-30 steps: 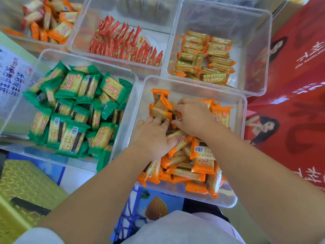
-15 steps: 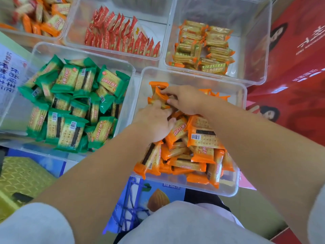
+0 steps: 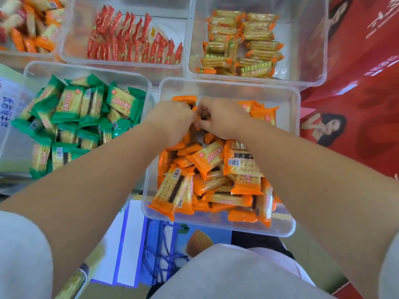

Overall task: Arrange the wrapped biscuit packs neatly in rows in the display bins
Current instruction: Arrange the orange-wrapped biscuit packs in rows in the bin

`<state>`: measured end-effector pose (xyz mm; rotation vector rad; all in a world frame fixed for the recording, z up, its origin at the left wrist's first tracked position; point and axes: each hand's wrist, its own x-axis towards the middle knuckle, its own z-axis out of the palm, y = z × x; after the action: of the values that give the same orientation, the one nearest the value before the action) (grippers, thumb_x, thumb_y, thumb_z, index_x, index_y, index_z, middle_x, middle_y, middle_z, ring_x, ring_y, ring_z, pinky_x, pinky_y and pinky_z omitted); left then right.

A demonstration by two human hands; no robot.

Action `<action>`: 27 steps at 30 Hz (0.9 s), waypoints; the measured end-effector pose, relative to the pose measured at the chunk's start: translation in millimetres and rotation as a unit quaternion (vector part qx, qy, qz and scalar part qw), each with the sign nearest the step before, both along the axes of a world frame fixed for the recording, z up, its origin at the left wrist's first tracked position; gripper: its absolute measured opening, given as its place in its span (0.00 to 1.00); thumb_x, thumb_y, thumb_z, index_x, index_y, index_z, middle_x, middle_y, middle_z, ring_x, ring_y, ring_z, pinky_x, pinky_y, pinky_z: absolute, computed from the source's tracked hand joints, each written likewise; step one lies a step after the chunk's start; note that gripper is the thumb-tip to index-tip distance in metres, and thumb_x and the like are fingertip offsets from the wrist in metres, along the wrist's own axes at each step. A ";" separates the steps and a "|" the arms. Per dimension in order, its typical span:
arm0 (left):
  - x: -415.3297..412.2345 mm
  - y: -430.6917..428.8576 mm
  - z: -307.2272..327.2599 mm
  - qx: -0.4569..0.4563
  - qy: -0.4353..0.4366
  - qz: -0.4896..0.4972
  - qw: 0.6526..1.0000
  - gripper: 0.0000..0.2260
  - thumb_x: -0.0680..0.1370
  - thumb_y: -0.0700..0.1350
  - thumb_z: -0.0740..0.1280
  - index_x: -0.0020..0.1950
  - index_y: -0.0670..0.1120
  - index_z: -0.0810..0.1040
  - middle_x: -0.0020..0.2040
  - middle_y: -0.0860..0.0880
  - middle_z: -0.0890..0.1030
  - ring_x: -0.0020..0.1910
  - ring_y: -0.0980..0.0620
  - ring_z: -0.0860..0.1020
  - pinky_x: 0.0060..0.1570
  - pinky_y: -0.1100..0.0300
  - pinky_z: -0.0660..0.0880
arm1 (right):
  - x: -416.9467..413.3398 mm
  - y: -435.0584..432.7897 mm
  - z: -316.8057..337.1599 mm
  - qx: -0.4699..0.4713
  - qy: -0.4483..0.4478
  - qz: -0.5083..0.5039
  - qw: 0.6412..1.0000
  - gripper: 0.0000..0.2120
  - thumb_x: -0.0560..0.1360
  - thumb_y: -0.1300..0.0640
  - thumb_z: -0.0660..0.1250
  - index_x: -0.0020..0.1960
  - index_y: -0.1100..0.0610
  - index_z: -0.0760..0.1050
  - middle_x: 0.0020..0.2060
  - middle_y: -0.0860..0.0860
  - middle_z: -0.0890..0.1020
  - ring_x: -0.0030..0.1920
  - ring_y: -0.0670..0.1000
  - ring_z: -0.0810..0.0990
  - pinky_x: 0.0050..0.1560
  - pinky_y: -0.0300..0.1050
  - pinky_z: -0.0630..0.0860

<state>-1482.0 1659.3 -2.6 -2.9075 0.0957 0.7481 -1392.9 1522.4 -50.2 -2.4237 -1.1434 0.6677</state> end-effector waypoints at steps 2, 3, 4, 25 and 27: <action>-2.5 6.0 0.9 0.002 -0.010 -0.028 1.000 0.10 0.78 0.43 0.65 0.58 0.48 0.79 0.52 0.46 0.79 0.53 0.43 0.78 0.48 0.48 0.77 | -0.8 0.5 0.6 -0.002 0.013 -0.006 1.000 0.20 0.73 0.42 0.73 0.60 0.50 0.75 0.53 0.49 0.84 0.54 0.55 0.81 0.51 0.50 0.77; -4.1 9.2 0.2 0.003 -0.021 -0.037 0.999 0.09 0.78 0.46 0.65 0.58 0.49 0.79 0.53 0.48 0.80 0.55 0.44 0.77 0.51 0.49 0.77 | -1.1 0.9 0.1 -0.003 0.012 -0.010 1.000 0.21 0.73 0.42 0.74 0.61 0.50 0.74 0.54 0.49 0.84 0.54 0.55 0.81 0.51 0.50 0.77; -6.1 11.6 -1.4 0.013 -0.035 -0.049 0.998 0.09 0.79 0.48 0.65 0.58 0.51 0.79 0.53 0.50 0.80 0.56 0.46 0.76 0.53 0.49 0.75 | -1.4 1.5 -0.7 -0.007 0.006 -0.014 1.000 0.21 0.73 0.42 0.73 0.61 0.49 0.74 0.54 0.48 0.84 0.54 0.55 0.81 0.51 0.50 0.77; -68.4 8.9 -7.3 -0.067 -0.172 0.101 0.978 0.11 0.76 0.54 0.69 0.51 0.48 0.85 0.53 0.48 0.83 0.68 0.45 0.71 0.73 0.39 0.59 | -25.3 39.3 11.8 -0.057 -0.237 0.078 0.967 0.08 0.79 0.54 0.64 0.58 0.50 0.75 0.45 0.52 0.84 0.51 0.59 0.79 0.47 0.51 0.66; -77.5 5.4 -9.2 -0.038 -0.127 0.093 0.987 0.09 0.77 0.52 0.68 0.51 0.51 0.85 0.54 0.50 0.83 0.72 0.46 0.67 0.75 0.38 0.54 | -22.1 41.9 10.3 -0.067 -0.215 0.076 0.971 0.10 0.81 0.54 0.62 0.62 0.50 0.74 0.47 0.53 0.83 0.50 0.60 0.81 0.41 0.49 0.65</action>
<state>-1559.5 1664.7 -11.7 -3.0867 -0.1791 0.3978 -1415.0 1564.3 -39.9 -2.6992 -1.5036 0.2689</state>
